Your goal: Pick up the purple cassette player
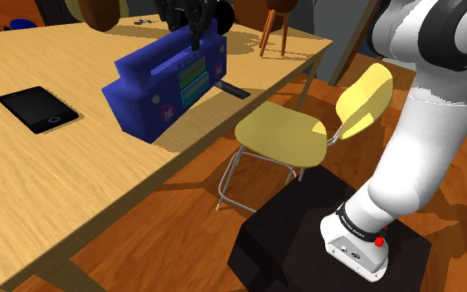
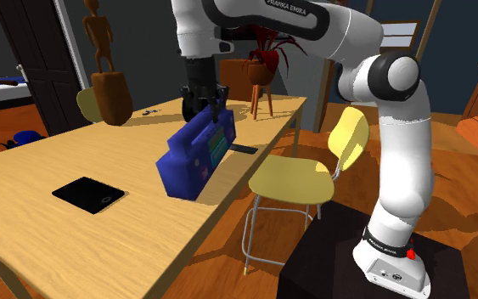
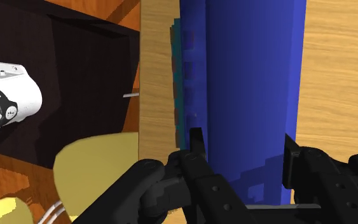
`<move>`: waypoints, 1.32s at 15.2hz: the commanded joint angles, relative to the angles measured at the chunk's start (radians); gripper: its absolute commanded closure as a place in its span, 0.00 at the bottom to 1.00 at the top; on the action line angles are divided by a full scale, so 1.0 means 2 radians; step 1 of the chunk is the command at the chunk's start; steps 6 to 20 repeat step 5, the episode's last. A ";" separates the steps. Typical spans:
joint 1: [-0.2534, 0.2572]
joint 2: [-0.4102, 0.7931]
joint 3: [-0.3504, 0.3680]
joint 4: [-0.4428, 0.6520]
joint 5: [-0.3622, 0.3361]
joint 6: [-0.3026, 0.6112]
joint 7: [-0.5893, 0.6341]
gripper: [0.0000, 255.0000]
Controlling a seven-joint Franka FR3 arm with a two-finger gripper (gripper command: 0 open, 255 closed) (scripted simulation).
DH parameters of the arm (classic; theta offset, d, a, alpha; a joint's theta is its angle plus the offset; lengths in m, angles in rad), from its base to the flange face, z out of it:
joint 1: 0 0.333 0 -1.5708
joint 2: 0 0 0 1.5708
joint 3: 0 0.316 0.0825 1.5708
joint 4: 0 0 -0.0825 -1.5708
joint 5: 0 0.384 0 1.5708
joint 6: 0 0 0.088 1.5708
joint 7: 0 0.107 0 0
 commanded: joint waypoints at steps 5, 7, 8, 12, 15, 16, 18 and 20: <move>0.040 0.032 -0.005 0.079 -0.029 -0.050 0.004 1.00; 0.040 0.032 -0.005 0.079 -0.029 -0.050 0.004 1.00; 0.040 0.032 -0.005 0.079 -0.029 -0.050 0.004 1.00; 0.040 0.032 -0.005 0.079 -0.029 -0.050 0.004 1.00; 0.040 0.032 -0.005 0.079 -0.029 -0.050 0.004 1.00; 0.040 0.032 -0.005 0.079 -0.029 -0.050 0.004 1.00; 0.040 0.032 -0.005 0.079 -0.029 -0.050 0.004 1.00; 0.040 0.032 -0.005 0.079 -0.029 -0.050 0.004 1.00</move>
